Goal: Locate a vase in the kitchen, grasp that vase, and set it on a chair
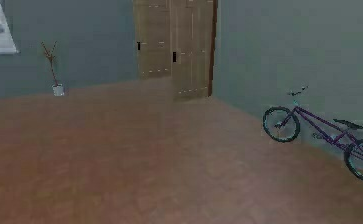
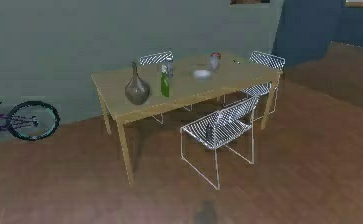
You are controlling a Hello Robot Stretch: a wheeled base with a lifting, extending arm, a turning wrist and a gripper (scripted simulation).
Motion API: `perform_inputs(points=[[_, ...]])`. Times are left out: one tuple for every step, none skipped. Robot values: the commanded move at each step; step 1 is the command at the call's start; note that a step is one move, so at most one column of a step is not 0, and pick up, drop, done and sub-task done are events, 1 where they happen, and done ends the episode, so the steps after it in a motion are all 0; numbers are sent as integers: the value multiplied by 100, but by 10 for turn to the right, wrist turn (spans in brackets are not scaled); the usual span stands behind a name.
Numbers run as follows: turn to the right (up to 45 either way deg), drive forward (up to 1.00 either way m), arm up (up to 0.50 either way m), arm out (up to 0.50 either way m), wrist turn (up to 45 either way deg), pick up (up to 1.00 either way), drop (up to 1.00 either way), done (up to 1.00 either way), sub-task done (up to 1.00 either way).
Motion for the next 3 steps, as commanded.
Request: perform_inputs(points=[[450, 0, 0, 0, 0, 0, 0, 0, 0], [120, 0, 0, 0, 0, 0, 0, 0, 0], [0, 60, 0, 0, 0, 0, 0, 0, 0]])
